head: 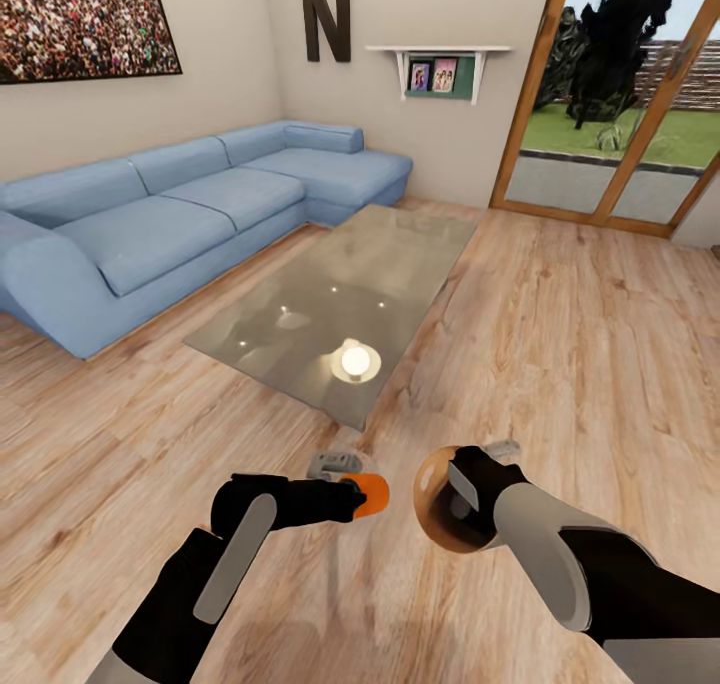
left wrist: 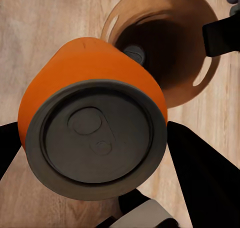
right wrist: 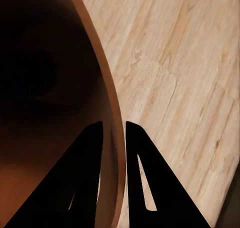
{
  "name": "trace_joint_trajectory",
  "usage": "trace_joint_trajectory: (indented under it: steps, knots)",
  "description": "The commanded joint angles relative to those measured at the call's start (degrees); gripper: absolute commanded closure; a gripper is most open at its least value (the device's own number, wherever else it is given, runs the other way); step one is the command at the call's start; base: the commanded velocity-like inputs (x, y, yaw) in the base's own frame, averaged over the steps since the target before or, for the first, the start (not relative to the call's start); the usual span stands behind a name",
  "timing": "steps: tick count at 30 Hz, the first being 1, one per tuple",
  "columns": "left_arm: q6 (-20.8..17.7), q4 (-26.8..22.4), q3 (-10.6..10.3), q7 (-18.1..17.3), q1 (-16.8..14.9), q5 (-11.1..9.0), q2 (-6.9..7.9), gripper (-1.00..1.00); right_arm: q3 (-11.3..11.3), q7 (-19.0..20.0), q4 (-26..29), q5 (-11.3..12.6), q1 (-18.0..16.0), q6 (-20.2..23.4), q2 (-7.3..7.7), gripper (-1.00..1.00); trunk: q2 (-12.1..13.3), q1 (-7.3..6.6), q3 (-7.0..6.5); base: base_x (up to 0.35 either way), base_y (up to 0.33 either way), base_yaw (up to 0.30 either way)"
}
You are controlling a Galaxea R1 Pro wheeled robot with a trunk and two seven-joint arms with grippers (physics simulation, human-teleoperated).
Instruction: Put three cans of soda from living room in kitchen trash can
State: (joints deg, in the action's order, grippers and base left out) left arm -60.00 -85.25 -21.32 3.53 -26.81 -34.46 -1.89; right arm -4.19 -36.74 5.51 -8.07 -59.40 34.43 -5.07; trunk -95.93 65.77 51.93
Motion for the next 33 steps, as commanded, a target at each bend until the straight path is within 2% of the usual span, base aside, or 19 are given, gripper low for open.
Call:
trace_joint_trajectory:
  steps: [1, 7, 21, 33]
  knots:
    - [0.00, 0.00, -0.03, -0.01, 0.00, 0.10, -0.01, 1.00, 0.85, 0.11, 0.04, -0.74, -0.01, 0.22, 0.00, 1.00, 0.42, -0.23, -0.19, 0.000, 0.000, 0.000]
    - [0.00, -0.01, -0.11, -0.01, 0.00, 0.10, -0.04, 1.00, 0.85, 0.09, -0.08, -0.72, 0.02, 0.20, -0.25, 1.00, 2.82, -1.55, -1.27, 0.000, 0.000, 0.000]
    - [0.00, 0.08, -0.12, -0.01, 0.00, 0.10, -0.52, 1.00, 0.98, 0.09, -1.08, -0.59, 0.41, 0.20, -2.00, 1.00, 8.44, -4.62, -3.78, 0.000, 0.000, 0.000]
    - [0.00, 0.37, -0.39, 0.15, 0.17, 0.18, -0.96, 1.00, 1.08, 0.29, -2.52, -0.54, 0.60, 0.20, -4.04, 1.00, 13.25, -7.26, -5.93, 0.000, 0.000, 0.000]
